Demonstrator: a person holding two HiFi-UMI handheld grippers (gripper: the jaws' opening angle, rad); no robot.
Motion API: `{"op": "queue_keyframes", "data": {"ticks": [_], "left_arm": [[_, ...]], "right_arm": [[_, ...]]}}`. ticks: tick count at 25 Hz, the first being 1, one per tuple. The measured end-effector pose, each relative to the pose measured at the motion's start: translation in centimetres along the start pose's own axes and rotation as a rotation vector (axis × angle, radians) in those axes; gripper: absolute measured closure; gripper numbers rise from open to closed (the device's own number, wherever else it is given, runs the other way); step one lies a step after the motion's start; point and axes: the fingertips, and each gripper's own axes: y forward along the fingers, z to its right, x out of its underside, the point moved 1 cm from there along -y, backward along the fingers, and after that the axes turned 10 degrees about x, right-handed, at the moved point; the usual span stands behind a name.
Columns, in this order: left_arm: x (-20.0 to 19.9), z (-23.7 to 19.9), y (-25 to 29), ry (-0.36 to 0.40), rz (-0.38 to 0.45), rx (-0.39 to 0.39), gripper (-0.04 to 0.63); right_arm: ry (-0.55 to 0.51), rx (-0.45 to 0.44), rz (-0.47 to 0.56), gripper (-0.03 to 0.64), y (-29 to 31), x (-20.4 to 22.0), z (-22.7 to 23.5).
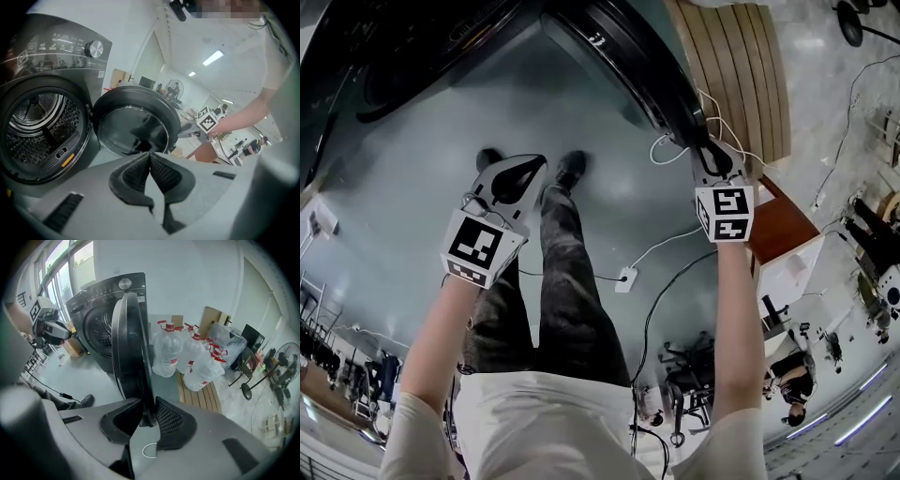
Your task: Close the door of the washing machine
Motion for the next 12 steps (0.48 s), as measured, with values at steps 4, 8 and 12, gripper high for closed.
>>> {"op": "queue_keyframes", "data": {"ticks": [4, 8, 12], "left_arm": [[1.1, -0.3, -0.9, -0.004, 0.002, 0.004, 0.586], [2.9, -1.0, -2.6, -0.007, -0.004, 0.007, 0.586], [4.4, -2.1, -4.5, -0.012, -0.008, 0.000, 0.586]], "right_arm": [[-0.010, -0.005, -0.002, 0.518, -0.3, 0.3, -2.8], [-0.025, -0.028, -0.009, 0.522, -0.7, 0.7, -6.5], [-0.064, -0.058, -0.028, 0.522, -1.0, 0.6, -10.3]]}}
